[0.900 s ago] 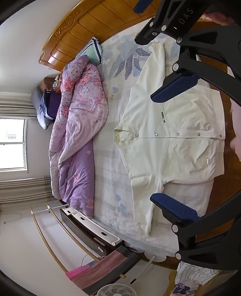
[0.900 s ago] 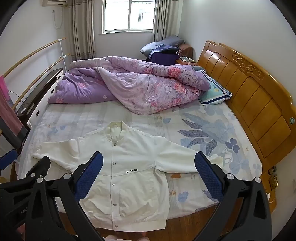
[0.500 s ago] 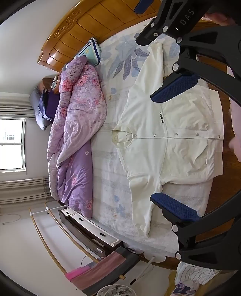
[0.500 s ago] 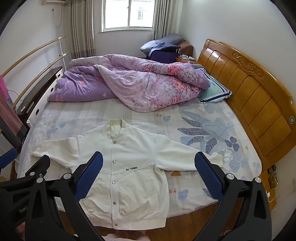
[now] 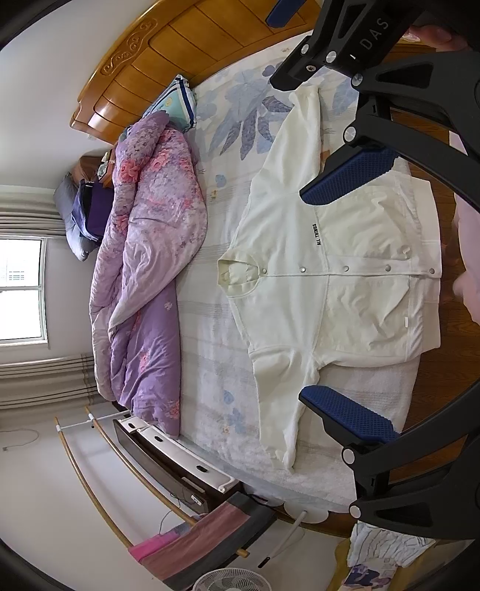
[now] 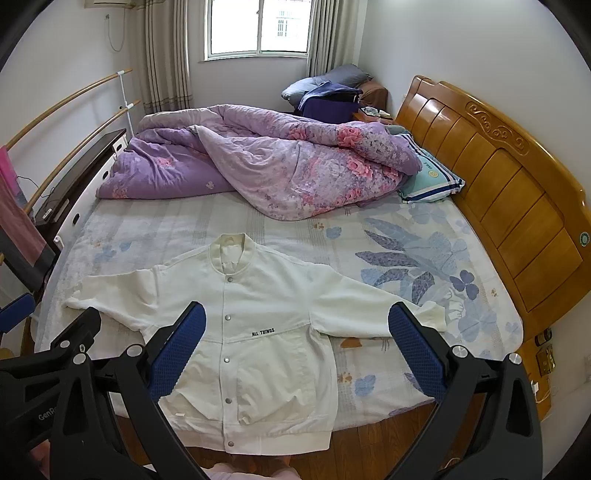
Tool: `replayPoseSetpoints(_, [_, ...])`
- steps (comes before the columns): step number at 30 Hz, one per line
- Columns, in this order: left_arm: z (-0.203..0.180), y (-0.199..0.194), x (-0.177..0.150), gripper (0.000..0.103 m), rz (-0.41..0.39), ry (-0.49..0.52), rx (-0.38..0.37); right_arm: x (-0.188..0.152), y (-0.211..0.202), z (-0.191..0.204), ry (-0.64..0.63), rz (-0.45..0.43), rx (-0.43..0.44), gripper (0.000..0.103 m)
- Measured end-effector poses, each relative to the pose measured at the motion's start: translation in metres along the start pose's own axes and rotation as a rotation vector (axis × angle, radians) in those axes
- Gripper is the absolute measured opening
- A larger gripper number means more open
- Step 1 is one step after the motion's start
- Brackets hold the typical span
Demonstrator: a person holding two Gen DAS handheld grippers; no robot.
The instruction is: Fold large clothes
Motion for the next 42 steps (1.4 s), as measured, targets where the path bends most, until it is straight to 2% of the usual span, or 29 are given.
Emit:
replayPoseSetpoints(14, [-0.003,0.012,-0.003,0.098,0.005,0.0,-0.004,0.002,0.0,0.002,-0.001,0.007,0.0,0.096])
replayPoseSetpoints(22, [-0.018,0.01,-0.012,0.098,-0.01,0.005,-0.009,0.0,-0.001,-0.001,-0.002,0.013,-0.001,0.096])
replayPoseSetpoints(42, [-0.021,0.005,-0.008,0.098,-0.012,0.002,-0.009,-0.003,-0.002,0.0,0.003,0.013,0.006,0.096])
Point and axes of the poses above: each gripper's, at about its wrist camera, not at the fingertips, and y roughly the way its jaws point, z to its left, x to its top, the point moved 8 cm from there along y, roughly the way its jaws point, and after that the axes turned 8 degrees about -x, right-handed, at the moved point
